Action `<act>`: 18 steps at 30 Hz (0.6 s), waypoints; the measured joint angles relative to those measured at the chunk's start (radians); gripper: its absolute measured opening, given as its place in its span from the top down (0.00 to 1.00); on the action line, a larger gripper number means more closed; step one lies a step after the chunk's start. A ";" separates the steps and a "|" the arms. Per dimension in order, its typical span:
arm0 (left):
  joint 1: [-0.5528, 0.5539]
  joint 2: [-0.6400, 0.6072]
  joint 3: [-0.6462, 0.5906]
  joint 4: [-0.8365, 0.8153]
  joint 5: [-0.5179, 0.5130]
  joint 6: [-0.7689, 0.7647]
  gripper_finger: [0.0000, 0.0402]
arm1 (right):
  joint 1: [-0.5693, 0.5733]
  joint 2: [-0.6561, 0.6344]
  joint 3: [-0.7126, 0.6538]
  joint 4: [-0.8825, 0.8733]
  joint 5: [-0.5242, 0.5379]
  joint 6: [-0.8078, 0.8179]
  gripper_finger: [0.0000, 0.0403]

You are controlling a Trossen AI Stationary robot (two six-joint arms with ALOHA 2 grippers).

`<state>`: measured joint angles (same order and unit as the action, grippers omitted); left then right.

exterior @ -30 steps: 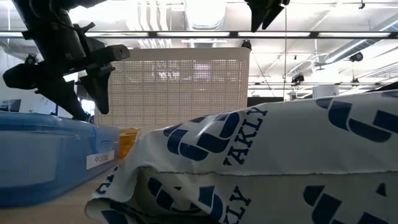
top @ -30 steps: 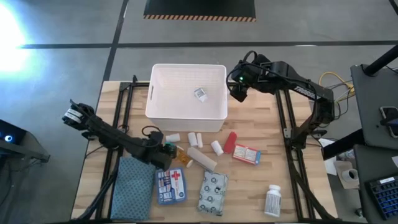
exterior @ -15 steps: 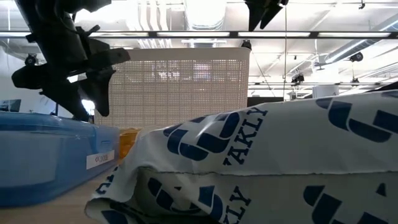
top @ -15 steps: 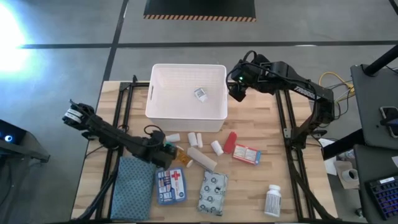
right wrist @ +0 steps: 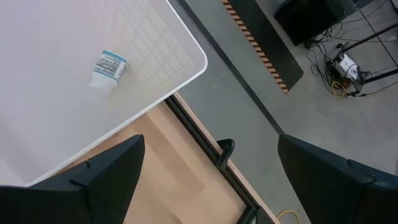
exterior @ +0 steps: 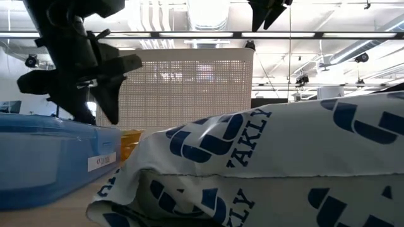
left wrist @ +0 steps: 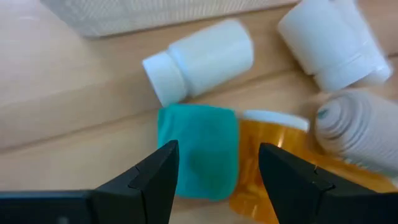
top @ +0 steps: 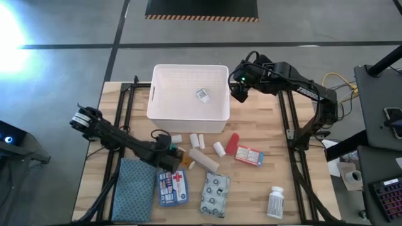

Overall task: Pick & place medical supplies in basket/bin
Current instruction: Put the green bandage into the white bin

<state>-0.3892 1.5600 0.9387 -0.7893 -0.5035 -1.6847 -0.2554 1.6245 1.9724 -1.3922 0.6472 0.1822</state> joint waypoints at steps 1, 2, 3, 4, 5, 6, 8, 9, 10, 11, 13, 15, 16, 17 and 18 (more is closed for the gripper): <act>0.000 0.000 0.000 -0.002 -0.001 0.000 0.50 | 0.000 0.000 0.000 0.000 0.000 0.000 0.11; 0.003 0.000 -0.001 -0.004 -0.001 0.000 0.50 | 0.000 0.000 0.000 0.000 0.000 -0.001 0.11; 0.004 0.000 -0.007 -0.002 0.003 0.000 0.50 | 0.000 0.000 0.000 0.000 0.000 -0.002 0.11; 0.004 0.000 -0.015 -0.003 0.023 0.000 0.50 | 0.000 0.000 0.000 0.000 0.000 -0.002 0.11; 0.006 0.000 -0.024 -0.005 0.047 0.000 0.50 | 0.000 0.000 0.000 0.000 0.000 -0.002 0.11; 0.009 0.000 -0.033 -0.003 0.066 0.000 0.50 | 0.000 0.000 0.000 0.000 0.000 -0.002 0.11; 0.009 0.000 -0.046 0.023 0.081 -0.001 0.50 | 0.000 0.000 0.000 -0.001 0.000 -0.002 0.11; 0.009 0.000 -0.050 0.033 0.081 -0.001 0.50 | 0.000 0.000 0.000 -0.001 0.000 -0.002 0.11; 0.009 0.000 -0.050 0.039 0.080 0.000 0.50 | 0.000 0.000 0.000 -0.002 0.000 -0.002 0.11; 0.010 0.000 -0.051 0.044 0.080 0.000 0.50 | 0.000 0.000 0.000 -0.002 0.000 -0.002 0.11; 0.016 0.004 -0.051 0.046 0.079 0.000 0.50 | 0.000 0.000 0.000 -0.003 0.000 0.000 0.11; 0.022 0.010 -0.056 0.052 0.080 0.000 0.50 | 0.000 0.000 0.000 -0.003 0.000 0.001 0.11; 0.025 0.014 -0.059 0.052 0.079 0.000 0.50 | 0.000 0.000 0.000 -0.002 0.000 0.001 0.11; 0.025 0.016 -0.062 0.055 0.078 0.004 0.50 | 0.000 0.000 0.000 -0.003 0.000 0.001 0.11; 0.028 0.021 -0.066 0.060 0.077 0.009 0.50 | 0.000 0.000 0.000 -0.002 0.000 0.001 0.11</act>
<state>-0.3615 1.5806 0.8728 -0.7294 -0.4263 -1.6761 -0.2558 1.6245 1.9724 -1.3945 0.6472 0.1829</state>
